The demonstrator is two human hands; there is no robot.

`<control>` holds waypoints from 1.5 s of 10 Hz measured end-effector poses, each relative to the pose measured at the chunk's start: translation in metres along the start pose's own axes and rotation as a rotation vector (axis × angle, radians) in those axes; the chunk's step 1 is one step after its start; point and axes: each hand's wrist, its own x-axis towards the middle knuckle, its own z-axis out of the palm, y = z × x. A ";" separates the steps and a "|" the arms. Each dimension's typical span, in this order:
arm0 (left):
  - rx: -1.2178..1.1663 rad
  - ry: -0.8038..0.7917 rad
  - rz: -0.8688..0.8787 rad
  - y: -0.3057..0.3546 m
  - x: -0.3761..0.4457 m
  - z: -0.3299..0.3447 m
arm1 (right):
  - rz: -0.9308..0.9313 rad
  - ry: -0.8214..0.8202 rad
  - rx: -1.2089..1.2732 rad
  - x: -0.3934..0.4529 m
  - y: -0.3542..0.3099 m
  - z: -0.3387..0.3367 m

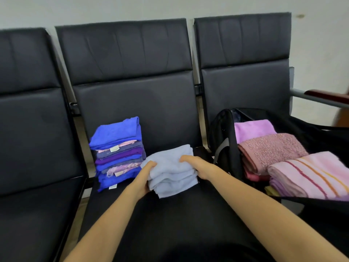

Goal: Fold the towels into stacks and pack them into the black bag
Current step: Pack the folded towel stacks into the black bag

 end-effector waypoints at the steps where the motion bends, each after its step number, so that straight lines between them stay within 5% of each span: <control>1: -0.001 0.572 0.260 0.034 -0.035 0.039 | -0.033 -0.079 0.082 -0.029 -0.004 0.002; 2: -0.074 0.567 0.127 0.052 -0.081 0.010 | -0.094 -0.079 0.099 -0.056 -0.017 -0.008; 3: -0.304 -0.690 -0.250 0.052 -0.105 -0.033 | -0.169 -0.004 0.172 -0.085 -0.039 -0.027; 4: -0.347 -0.919 -0.113 0.058 -0.115 -0.024 | -0.244 0.060 0.206 -0.114 -0.053 -0.059; 6: -0.338 -0.938 -0.014 0.080 -0.179 0.032 | -0.337 0.336 0.195 -0.163 -0.056 -0.128; 12: 0.025 -1.128 0.040 0.040 -0.321 0.160 | -0.116 0.691 0.206 -0.245 0.039 -0.298; 15: 0.216 -1.161 0.189 0.019 -0.326 0.154 | -0.020 0.755 -0.256 -0.245 0.071 -0.293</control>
